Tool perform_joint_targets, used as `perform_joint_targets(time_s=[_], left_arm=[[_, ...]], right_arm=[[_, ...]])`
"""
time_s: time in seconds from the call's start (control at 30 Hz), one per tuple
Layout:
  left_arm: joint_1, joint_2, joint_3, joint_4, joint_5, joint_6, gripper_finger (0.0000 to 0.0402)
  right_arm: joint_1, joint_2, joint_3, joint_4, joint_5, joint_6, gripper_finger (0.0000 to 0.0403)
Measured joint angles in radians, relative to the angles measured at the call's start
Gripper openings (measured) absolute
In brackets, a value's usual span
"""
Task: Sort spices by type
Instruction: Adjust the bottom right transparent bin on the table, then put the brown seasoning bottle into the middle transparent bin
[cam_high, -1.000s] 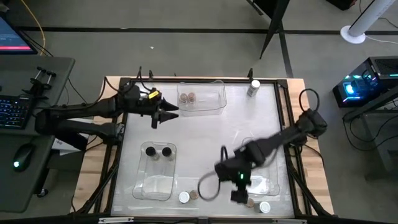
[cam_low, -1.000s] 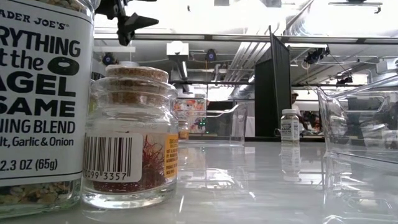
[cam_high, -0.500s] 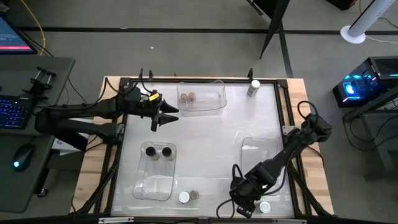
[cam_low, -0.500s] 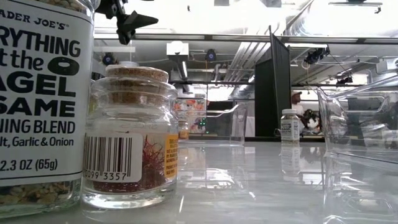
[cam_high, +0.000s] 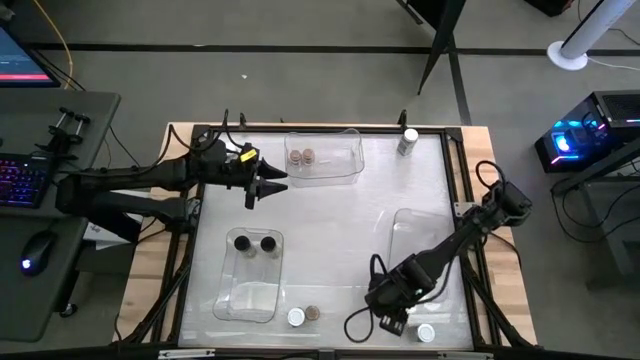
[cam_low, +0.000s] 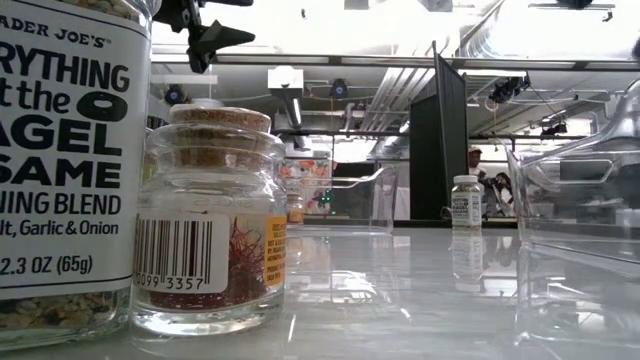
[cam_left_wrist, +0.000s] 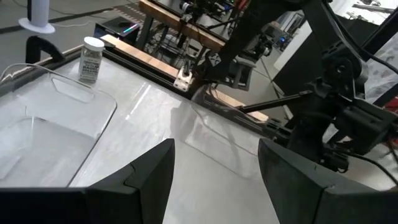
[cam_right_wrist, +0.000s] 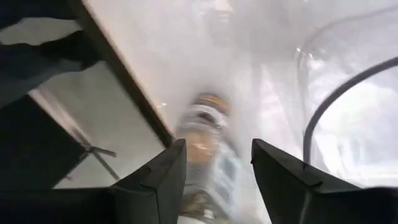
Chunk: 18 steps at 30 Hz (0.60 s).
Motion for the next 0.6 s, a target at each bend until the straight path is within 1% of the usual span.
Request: perform_joint_targets(time_s=[0.1,0.17,0.23,0.33,0.4,0.47,0.53,0.6], left_arm=[[0.000,0.000,0.000,0.000,-0.001,0.000,0.0218],[0.000,0.000,0.000,0.000,-0.001,0.000,0.0218],[0.000,0.000,0.000,0.000,-0.001,0.000,0.0218],[0.000,0.000,0.000,0.000,-0.001,0.000,0.0218],[0.000,0.000,0.000,0.000,-0.001,0.000,0.0218],[0.000,0.000,0.000,0.000,-0.001,-0.001,0.0218],[0.000,0.000,0.000,0.000,-0.001,0.000,0.0218],[0.000,0.000,0.000,0.000,-0.002,0.000,0.0218]], right_arm=[[-0.015,0.000,0.000,-0.076,0.000,-0.052,0.0177],[-0.022,0.000,0.000,-0.098,-0.005,-0.057,0.0177],[-0.022,0.002,0.010,-0.067,-0.009,-0.044,0.0177],[0.003,0.001,0.035,0.062,-0.001,-0.010,0.0177],[0.034,0.000,0.040,0.132,0.027,0.042,0.0177],[0.069,0.001,0.040,0.182,0.084,0.076,0.0177],[0.103,0.001,0.040,0.199,0.139,0.090,0.0177],[0.129,0.001,0.040,0.184,0.169,0.105,0.0178]])
